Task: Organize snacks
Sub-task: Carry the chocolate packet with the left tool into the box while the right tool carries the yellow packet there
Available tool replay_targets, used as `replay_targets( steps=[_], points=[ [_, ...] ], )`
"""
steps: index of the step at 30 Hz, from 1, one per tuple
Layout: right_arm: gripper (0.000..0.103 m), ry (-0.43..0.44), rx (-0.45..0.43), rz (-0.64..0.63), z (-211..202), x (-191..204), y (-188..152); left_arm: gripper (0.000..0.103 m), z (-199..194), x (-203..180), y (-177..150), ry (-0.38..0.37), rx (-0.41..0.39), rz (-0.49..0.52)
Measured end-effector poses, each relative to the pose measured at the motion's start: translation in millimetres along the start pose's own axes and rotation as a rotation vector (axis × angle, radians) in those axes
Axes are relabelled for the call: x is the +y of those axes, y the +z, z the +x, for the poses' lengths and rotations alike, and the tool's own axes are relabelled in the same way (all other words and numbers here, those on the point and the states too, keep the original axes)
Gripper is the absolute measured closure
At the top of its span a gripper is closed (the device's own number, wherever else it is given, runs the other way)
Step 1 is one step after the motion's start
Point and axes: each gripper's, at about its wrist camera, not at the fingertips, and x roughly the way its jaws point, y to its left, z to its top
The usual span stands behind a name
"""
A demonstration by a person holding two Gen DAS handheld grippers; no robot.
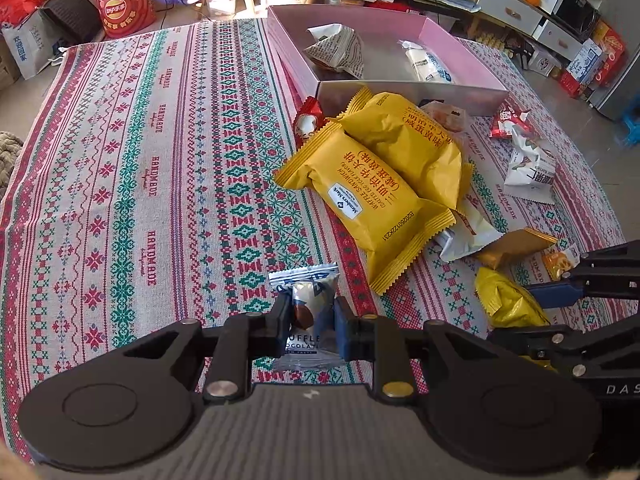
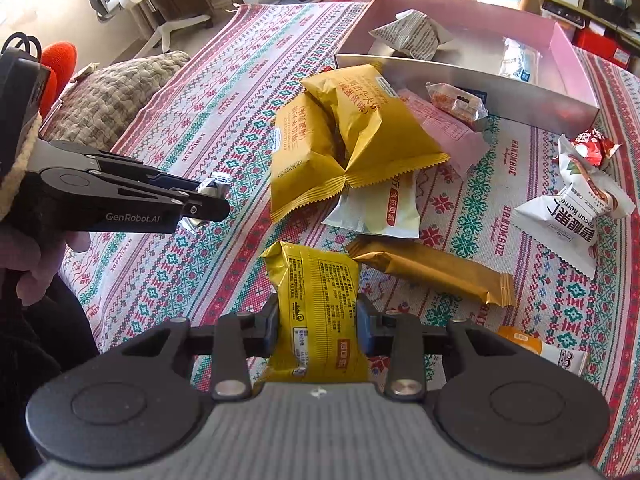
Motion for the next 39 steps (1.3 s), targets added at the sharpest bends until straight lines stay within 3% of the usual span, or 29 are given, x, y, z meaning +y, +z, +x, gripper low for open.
replay_targets(
  steps=[10, 25, 39],
  points=[
    [0.069, 0.029, -0.103, 0.015, -24.5, 0.0, 19.7, 0.075, -15.7, -3.0, 15.4, -0.007, -0.060, -0.001],
    [0.069, -0.052, -0.211, 0.131, -42.4, -35.3, 50.3, 0.075, -30.7, -6.6, 56.7, -0.004, -0.156, -0.043],
    [0.069, -0.144, -0.286, 0.266, -37.3, -81.0, 80.0, 0.075, -11.5, -25.6, 101.4, -0.079, -0.245, -0.062]
  ],
)
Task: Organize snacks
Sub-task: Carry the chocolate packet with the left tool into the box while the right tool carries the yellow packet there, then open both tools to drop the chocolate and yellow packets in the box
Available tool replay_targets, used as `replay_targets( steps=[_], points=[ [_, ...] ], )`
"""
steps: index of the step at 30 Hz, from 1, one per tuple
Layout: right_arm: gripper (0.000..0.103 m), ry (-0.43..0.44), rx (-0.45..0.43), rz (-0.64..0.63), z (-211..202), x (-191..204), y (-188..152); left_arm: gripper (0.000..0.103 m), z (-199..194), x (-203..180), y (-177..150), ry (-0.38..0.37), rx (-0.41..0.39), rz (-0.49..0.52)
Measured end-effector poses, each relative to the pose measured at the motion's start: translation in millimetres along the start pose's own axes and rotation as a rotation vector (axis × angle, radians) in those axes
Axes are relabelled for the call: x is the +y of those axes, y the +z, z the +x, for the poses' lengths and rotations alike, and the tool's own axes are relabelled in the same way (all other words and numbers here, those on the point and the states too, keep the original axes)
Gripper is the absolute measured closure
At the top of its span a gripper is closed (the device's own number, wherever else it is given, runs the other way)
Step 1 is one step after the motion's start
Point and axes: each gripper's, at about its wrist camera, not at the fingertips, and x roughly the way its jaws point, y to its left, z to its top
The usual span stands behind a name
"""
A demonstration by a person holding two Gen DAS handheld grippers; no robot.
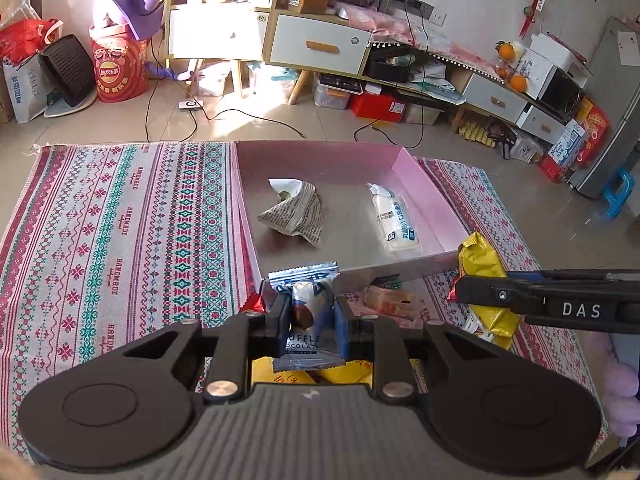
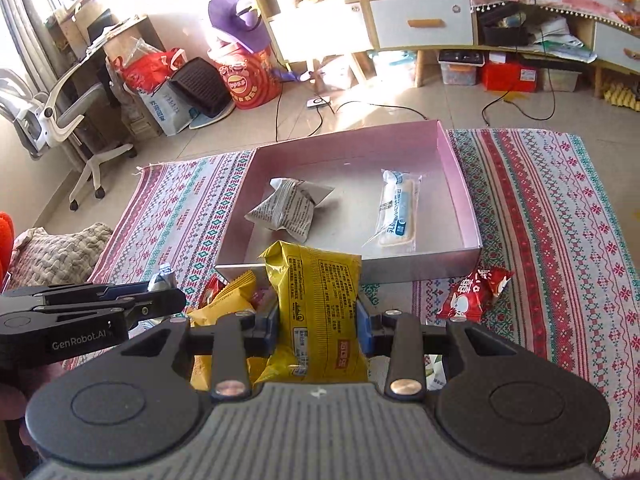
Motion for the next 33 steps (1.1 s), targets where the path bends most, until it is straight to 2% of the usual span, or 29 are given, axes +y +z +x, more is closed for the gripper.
replay_targets(
  steps=[9, 17, 23, 27, 33],
  points=[
    [0.069, 0.004, -0.052, 0.088, 20.5, -20.8, 34.0, 0.075, 34.9, -7.6, 31.0, -0.049, -0.009, 0.022],
    [0.069, -0.007, -0.054, 0.134, 67.8, -26.7, 66.0, 0.075, 87.0, -12.2, 39.8, -0.087, 0.023, 0.068],
    [0.069, 0.007, -0.034, 0.141, 94.9, -27.8, 73.4, 0.075, 108.8, -12.2, 42.0, -0.086, 0.056, 0.103],
    [0.069, 0.003, -0.024, 0.140, 104.5, -26.3, 73.4, 0.075, 119.8, -11.4, 41.4, -0.053, 0.079, 0.131],
    [0.069, -0.027, -0.011, 0.104, 110.9, -20.6, 71.1, 0.075, 123.3, -8.9, 38.7, -0.046, 0.078, 0.134]
  ],
)
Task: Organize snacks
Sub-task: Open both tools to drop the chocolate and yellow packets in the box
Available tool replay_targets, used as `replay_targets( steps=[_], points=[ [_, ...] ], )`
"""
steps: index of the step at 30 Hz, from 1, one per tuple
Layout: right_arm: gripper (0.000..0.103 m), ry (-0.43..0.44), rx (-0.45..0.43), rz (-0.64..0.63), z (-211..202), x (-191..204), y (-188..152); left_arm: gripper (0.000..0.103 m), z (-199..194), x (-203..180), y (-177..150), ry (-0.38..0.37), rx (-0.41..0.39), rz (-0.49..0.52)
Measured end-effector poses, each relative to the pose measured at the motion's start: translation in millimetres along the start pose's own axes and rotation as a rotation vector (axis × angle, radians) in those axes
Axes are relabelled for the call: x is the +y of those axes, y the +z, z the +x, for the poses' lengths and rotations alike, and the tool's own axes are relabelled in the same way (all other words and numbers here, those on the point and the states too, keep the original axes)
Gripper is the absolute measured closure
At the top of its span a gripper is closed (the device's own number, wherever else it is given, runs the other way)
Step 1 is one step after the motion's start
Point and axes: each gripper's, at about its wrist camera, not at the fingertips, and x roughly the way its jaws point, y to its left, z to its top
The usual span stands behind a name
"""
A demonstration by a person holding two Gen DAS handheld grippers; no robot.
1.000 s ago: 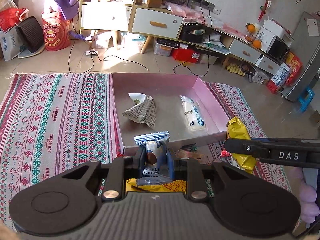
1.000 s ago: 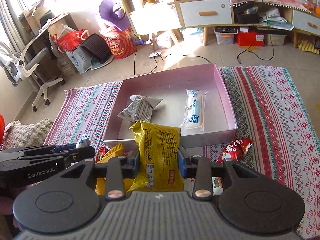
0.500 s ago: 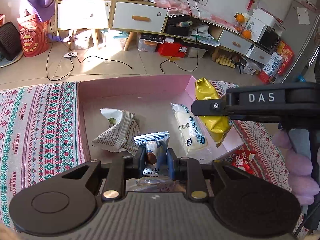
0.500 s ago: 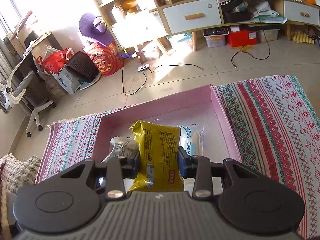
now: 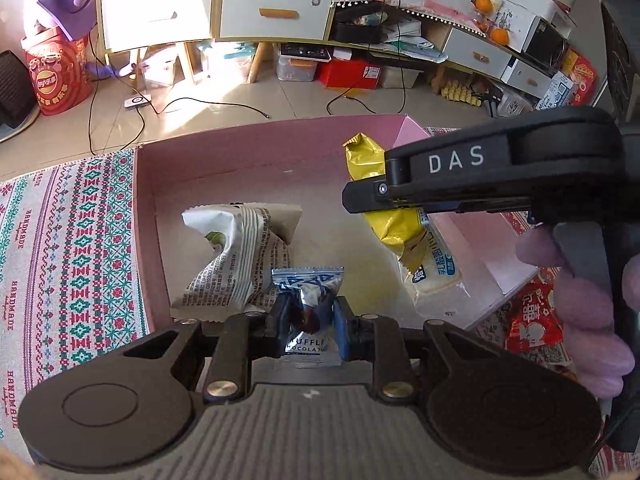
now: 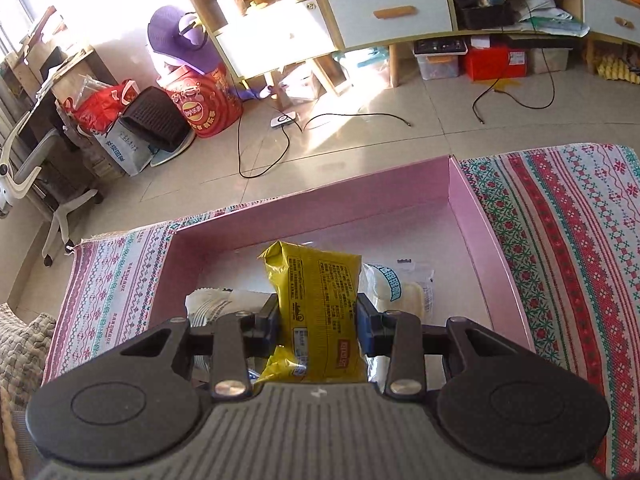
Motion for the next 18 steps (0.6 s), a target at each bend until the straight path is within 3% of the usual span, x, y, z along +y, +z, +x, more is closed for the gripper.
replay_targets(
  steps=[3, 5, 7, 9, 18],
  points=[
    [0.067, -0.003, -0.003, -0.009, -0.9, 1.4, -0.6, 0.073, -1.4, -1.6, 1.3, -0.009, -0.010, 0.006],
    [0.063, -0.007, -0.015, -0.004, -3.0, 1.7, 1.1, 0.064, -2.9, -2.2, 1.2, -0.017, -0.016, 0.010],
    [0.049, 0.000, -0.033, -0.002, -8.0, 0.5, 2.1, 0.042, -4.1, -3.7, 1.8, -0.017, -0.023, 0.013],
    [0.038, 0.005, -0.047, -0.003, -13.5, -0.5, 3.2, 0.034, -6.7, -6.7, 0.8, -0.001, -0.035, 0.025],
    [0.023, -0.013, -0.089, -0.060, -40.0, 0.1, 2.1, 0.017, -24.2, -13.6, -2.9, 0.012, -0.049, 0.040]
  ],
)
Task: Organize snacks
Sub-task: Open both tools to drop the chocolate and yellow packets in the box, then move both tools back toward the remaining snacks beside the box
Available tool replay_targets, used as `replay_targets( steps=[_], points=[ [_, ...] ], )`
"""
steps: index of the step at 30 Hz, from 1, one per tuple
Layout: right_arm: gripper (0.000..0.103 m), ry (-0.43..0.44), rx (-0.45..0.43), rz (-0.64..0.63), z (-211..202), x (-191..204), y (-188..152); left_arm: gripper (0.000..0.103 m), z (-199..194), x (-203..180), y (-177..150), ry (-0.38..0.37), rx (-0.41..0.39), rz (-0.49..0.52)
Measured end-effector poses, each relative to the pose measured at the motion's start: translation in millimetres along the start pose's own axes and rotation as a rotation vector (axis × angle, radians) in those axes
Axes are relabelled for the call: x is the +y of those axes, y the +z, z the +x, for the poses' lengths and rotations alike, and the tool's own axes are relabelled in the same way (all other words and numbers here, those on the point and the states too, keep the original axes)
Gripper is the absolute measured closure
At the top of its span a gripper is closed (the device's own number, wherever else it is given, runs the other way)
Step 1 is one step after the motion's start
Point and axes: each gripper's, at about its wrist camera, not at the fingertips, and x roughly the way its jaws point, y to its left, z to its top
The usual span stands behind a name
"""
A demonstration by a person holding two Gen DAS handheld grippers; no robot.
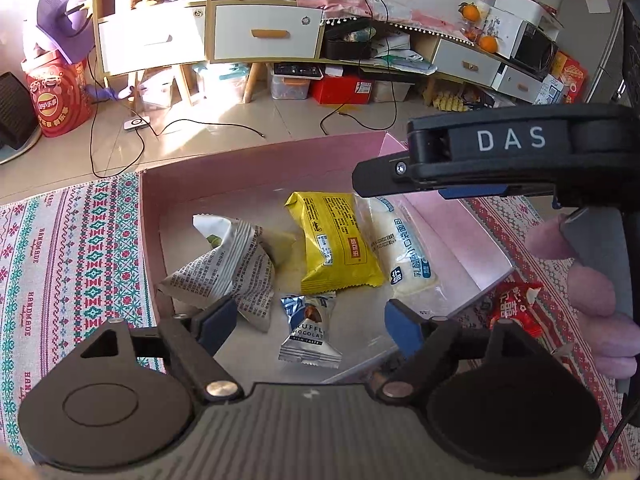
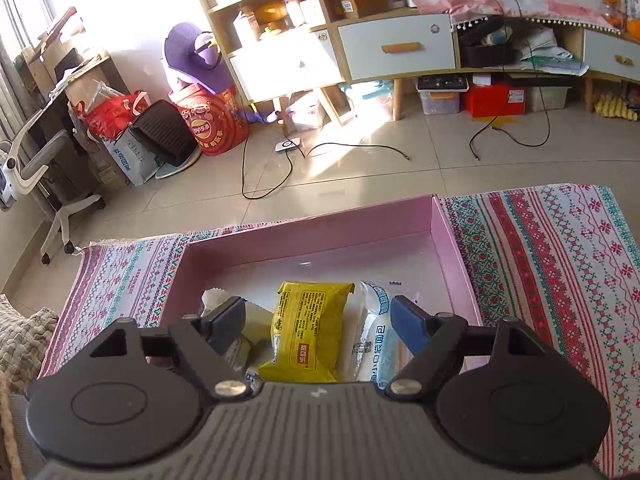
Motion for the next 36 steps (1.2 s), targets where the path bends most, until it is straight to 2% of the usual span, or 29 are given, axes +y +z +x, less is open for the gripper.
replay_targets(
  steps=[10, 15, 21, 29, 36],
  points=[
    [0.009, -0.020, -0.047, -0.050, -35.7, 0.2, -8.2, 0.008, -33.5, -8.8, -11.4, 0.004, -0.021, 0.007],
    [0.006, -0.032, -0.071, -0.074, -53.4, -2.2, -14.0, 0.005, -48.3, -14.1, -17.7, 0.003, -0.031, -0.002],
    [0.004, -0.043, -0.075, -0.072, -67.9, -6.1, -23.6, 0.003, -61.1, -18.5, -25.4, 0.014, -0.035, 0.006],
    [0.000, -0.085, -0.086, -0.131, -82.7, -4.1, -42.9, 0.000, -73.5, -17.8, -36.9, 0.023, -0.023, 0.017],
    [0.000, -0.063, -0.040, -0.135, -90.2, -7.3, -60.5, 0.000, -84.1, -17.4, -52.7, 0.050, -0.033, 0.017]
  ],
)
